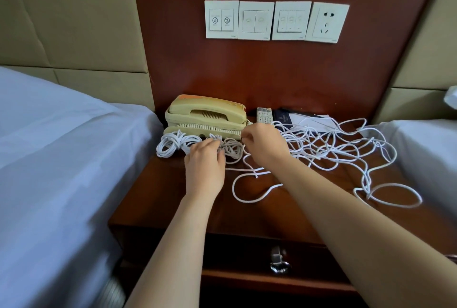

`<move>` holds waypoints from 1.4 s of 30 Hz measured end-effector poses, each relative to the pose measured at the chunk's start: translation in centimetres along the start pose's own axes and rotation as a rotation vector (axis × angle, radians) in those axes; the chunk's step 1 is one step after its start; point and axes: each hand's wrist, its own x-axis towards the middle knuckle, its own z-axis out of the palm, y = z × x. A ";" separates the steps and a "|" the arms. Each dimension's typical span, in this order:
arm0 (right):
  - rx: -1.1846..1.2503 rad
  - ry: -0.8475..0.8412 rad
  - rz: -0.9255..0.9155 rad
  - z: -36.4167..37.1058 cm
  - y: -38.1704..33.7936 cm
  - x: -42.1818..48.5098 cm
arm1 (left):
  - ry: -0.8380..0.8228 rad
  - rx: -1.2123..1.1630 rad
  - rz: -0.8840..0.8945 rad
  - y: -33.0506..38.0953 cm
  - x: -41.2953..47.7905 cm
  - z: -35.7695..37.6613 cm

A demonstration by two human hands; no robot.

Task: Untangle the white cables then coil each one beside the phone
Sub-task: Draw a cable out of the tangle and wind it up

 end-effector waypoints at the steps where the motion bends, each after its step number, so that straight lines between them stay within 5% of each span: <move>1: 0.010 0.005 -0.006 -0.7 0.1 -0.4 | -0.012 -0.022 0.021 0.3 -0.1 -0.2; 7: 0.033 -0.002 -0.056 -4.9 2.2 -4.9 | -0.292 -0.130 0.137 2.9 -2.2 -1.7; 11: 0.030 0.018 -0.038 -6.8 4.6 -9.5 | -0.436 0.067 0.134 4.1 -4.0 -1.8; 16: -0.208 0.268 0.056 -8.3 8.1 -14.8 | -0.496 0.267 0.030 4.4 -5.2 -1.6; 21: -0.292 -0.057 0.402 -9.2 10.1 -16.8 | -0.575 0.144 0.066 6.2 -6.6 -0.9; 26: -0.423 -0.158 0.348 -8.2 11.2 -16.6 | -0.572 0.125 0.166 8.3 -7.8 0.6; 32: -0.169 -0.042 0.271 -7.9 13.3 -15.1 | -0.535 0.129 0.273 10.4 -7.8 3.0; 37: 0.242 -0.150 0.205 -8.2 14.1 -13.7 | -0.493 0.057 0.256 11.4 -6.4 4.8; 42: 0.256 -0.061 0.158 -6.8 14.1 -12.5 | -0.432 -0.032 0.242 11.3 -4.9 6.5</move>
